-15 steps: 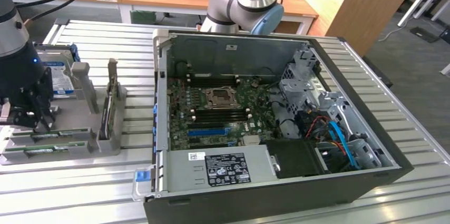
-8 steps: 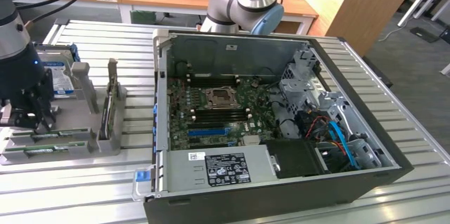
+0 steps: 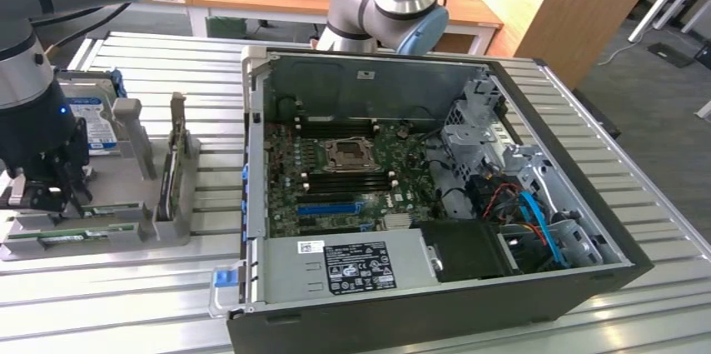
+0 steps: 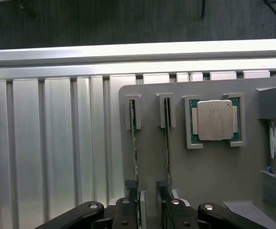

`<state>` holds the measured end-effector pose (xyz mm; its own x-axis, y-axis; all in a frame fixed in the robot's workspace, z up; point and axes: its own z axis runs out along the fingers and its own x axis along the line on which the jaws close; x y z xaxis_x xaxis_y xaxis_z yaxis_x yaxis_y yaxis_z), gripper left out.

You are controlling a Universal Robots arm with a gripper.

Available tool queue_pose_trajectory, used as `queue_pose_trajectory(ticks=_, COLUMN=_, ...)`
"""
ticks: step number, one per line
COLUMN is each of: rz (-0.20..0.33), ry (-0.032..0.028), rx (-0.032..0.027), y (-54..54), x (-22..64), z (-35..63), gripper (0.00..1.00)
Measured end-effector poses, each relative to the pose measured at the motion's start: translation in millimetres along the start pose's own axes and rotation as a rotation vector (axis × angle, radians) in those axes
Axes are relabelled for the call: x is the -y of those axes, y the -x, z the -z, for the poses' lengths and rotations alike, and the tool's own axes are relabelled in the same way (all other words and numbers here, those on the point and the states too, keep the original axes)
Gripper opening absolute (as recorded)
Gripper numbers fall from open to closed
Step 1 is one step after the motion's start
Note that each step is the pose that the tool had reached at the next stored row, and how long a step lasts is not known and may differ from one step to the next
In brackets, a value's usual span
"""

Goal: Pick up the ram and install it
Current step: 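Pick up the ram and move it above insertion slot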

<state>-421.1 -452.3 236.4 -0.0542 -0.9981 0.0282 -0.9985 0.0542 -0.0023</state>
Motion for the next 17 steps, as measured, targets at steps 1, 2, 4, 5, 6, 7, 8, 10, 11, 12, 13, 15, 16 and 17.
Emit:
queue_pose_trajectory(ticks=1, rz=0.0, ry=0.0003, rx=-0.0002, y=0.0, x=0.0, z=0.0, gripper=0.3)
queue_pose_trajectory(ticks=2, rz=0.0, ry=0.0003, rx=-0.0002, y=0.0, x=0.0, z=0.0, gripper=0.3)
queue_pose_trajectory(ticks=4, rz=0.0, ry=0.0003, rx=-0.0002, y=-0.5, x=0.1, z=0.0, gripper=0.3)
queue_pose_trajectory(ticks=5, rz=0.0, ry=0.0001, rx=-0.0001, y=-1.4, x=0.2, z=-0.1, gripper=0.3)
queue_pose_trajectory(ticks=6, rz=0.0, ry=0.0001, rx=-0.0001, y=-2.5, x=0.2, z=-0.2, gripper=0.3)
queue_pose_trajectory(ticks=7, rz=0.0, ry=0.0002, rx=-0.0002, y=-3.4, x=0.2, z=-0.2, gripper=0.3)
queue_pose_trajectory(ticks=8, rz=0.0, ry=0.0003, rx=-0.0002, y=-3.6, x=0.2, z=-0.1, gripper=0.3)
queue_pose_trajectory(ticks=10, rz=0.0, ry=0.0002, rx=-0.0002, y=-3.6, x=0.2, z=-0.2, gripper=0.3)
queue_pose_trajectory(ticks=11, rz=0.0, ry=0.0001, rx=-0.0001, y=-3.6, x=0.2, z=-0.3, gripper=0.3)
queue_pose_trajectory(ticks=12, rz=0.0, ry=0.0, rx=0.0001, y=-3.6, x=0.2, z=-0.8, gripper=0.3)
queue_pose_trajectory(ticks=13, rz=0.0, ry=0.0, rx=0.0, y=-3.7, x=0.2, z=-1.7, gripper=0.3)
queue_pose_trajectory(ticks=15, rz=0.0, ry=0.0002, rx=-0.0001, y=-3.7, x=0.2, z=-3.8, gripper=0.3)
queue_pose_trajectory(ticks=16, rz=0.0, ry=0.0002, rx=-0.0001, y=-3.7, x=0.2, z=-4.9, gripper=0.3)
queue_pose_trajectory(ticks=17, rz=0.0, ry=0.0002, rx=-0.0001, y=-3.6, x=0.2, z=-6.0, gripper=0.3)
